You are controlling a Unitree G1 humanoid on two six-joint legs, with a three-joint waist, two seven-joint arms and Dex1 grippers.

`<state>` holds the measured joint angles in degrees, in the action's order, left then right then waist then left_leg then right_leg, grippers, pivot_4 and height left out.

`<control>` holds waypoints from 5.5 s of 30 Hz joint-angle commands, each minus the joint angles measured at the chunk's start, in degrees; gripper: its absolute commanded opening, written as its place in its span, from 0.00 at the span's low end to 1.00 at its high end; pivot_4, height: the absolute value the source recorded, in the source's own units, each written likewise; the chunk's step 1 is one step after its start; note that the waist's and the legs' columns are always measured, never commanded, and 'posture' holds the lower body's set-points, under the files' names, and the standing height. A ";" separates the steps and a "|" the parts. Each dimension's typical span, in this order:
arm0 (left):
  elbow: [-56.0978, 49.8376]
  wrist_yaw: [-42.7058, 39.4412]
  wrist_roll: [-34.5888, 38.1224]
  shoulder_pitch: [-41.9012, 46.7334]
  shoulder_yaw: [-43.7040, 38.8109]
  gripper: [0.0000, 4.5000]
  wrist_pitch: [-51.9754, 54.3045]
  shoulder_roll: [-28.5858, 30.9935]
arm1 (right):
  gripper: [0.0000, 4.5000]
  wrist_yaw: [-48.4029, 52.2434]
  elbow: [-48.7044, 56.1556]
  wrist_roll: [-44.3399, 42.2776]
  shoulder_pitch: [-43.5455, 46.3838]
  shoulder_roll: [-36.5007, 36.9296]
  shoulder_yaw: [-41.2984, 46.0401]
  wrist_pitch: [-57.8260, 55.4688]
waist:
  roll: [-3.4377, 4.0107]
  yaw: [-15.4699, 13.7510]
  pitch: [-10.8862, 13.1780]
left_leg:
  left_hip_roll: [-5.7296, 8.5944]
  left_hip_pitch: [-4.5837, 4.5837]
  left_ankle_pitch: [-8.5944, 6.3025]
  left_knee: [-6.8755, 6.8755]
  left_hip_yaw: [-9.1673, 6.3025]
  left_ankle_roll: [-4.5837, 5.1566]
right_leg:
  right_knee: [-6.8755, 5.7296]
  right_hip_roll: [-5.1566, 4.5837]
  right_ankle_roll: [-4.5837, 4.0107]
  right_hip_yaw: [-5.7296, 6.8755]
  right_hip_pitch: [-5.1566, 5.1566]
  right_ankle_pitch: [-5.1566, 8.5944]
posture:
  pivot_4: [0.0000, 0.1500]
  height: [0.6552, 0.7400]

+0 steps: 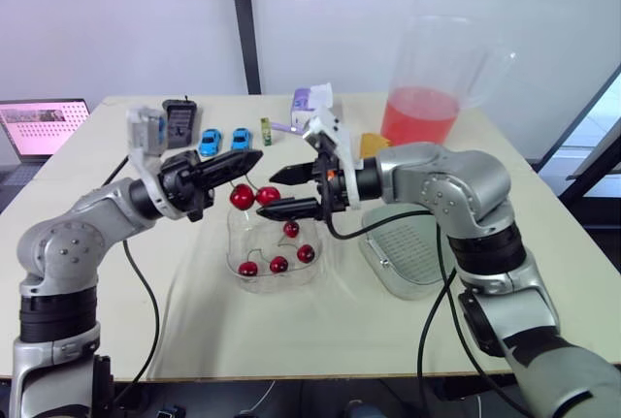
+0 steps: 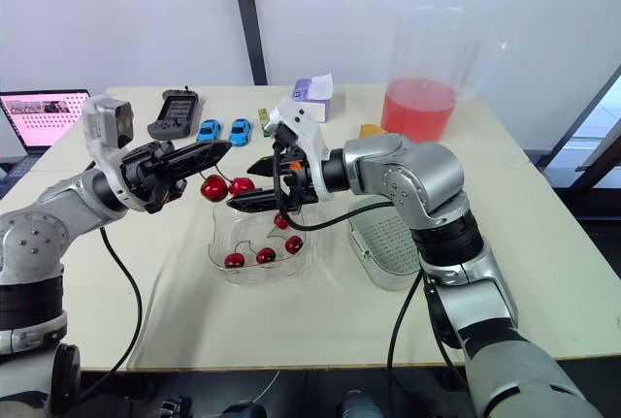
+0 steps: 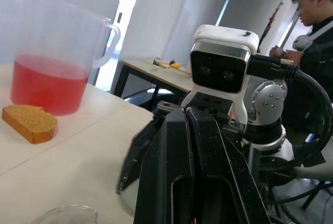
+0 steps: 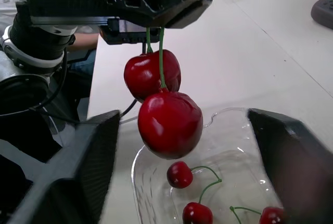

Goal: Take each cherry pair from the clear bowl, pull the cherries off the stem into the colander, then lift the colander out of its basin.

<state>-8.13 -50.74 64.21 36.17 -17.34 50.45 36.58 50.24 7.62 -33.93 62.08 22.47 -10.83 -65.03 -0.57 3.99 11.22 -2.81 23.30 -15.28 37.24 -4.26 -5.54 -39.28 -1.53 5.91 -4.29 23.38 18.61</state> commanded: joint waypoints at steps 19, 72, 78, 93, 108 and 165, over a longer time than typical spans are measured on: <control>-0.62 -0.22 0.21 0.43 -1.19 0.00 -1.66 -0.25 | 0.18 5.14 7.05 -0.12 -5.19 10.88 -3.93 1.72 | 0.00 -0.07 0.00 | 0.00 0.01 0.00 0.01 -0.03 0.00 | 0.05 0.00 0.00 0.02 -0.03 0.00 | 1.00 1.00; 0.68 -2.57 -1.48 1.40 1.26 0.00 -2.17 -1.60 | 0.99 2.07 2.58 -5.24 -5.40 6.92 1.80 -0.62 | -0.08 -1.42 0.00 | 0.02 0.03 0.00 0.06 -0.07 0.01 | 0.13 0.00 0.00 0.06 -0.09 -0.01 | 1.00 1.00; 0.14 -2.51 -1.31 0.99 1.27 0.00 -2.03 -1.40 | 0.99 1.34 -1.09 -3.60 -0.40 1.49 -2.34 0.23 | -0.08 -1.11 0.01 | 0.00 0.03 0.01 0.03 -0.09 -0.01 | 0.05 0.03 0.00 0.06 -0.03 -0.01 | 1.00 1.00; -0.06 -1.74 -1.06 0.94 0.88 0.00 -2.60 -1.90 | 0.99 0.57 -5.80 -3.14 4.71 -3.11 -0.82 0.18 | -0.08 -1.27 0.01 | 0.01 0.03 0.01 0.04 -0.08 -0.02 | 0.04 0.02 -0.01 0.06 -0.03 -0.01 | 1.00 1.00; 0.72 -1.82 -1.52 1.34 1.19 0.00 -3.35 -2.44 | 0.26 0.56 -8.00 -1.96 5.80 -4.02 -1.44 0.57 | -0.07 -1.27 0.01 | 0.01 0.03 0.01 0.03 -0.08 -0.02 | 0.04 0.02 -0.01 0.06 -0.03 -0.01 | 1.00 1.00; 1.53 -1.93 -0.74 0.34 -0.98 0.00 -2.10 -1.06 | 1.00 16.92 -7.22 4.83 -20.22 41.75 11.23 11.33 | -0.07 -1.48 0.03 | 0.02 0.00 -0.02 0.03 0.02 0.03 | 0.17 0.00 0.00 -0.02 -0.10 0.00 | 1.00 1.00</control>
<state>-4.75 -52.99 62.93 36.45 -16.63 48.46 34.37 66.36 -0.30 -27.96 39.97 63.38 -2.49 -53.75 -0.63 2.52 11.25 -2.79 23.29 -15.30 37.27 -4.24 -5.50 -39.11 -1.52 5.90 -4.32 23.27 18.61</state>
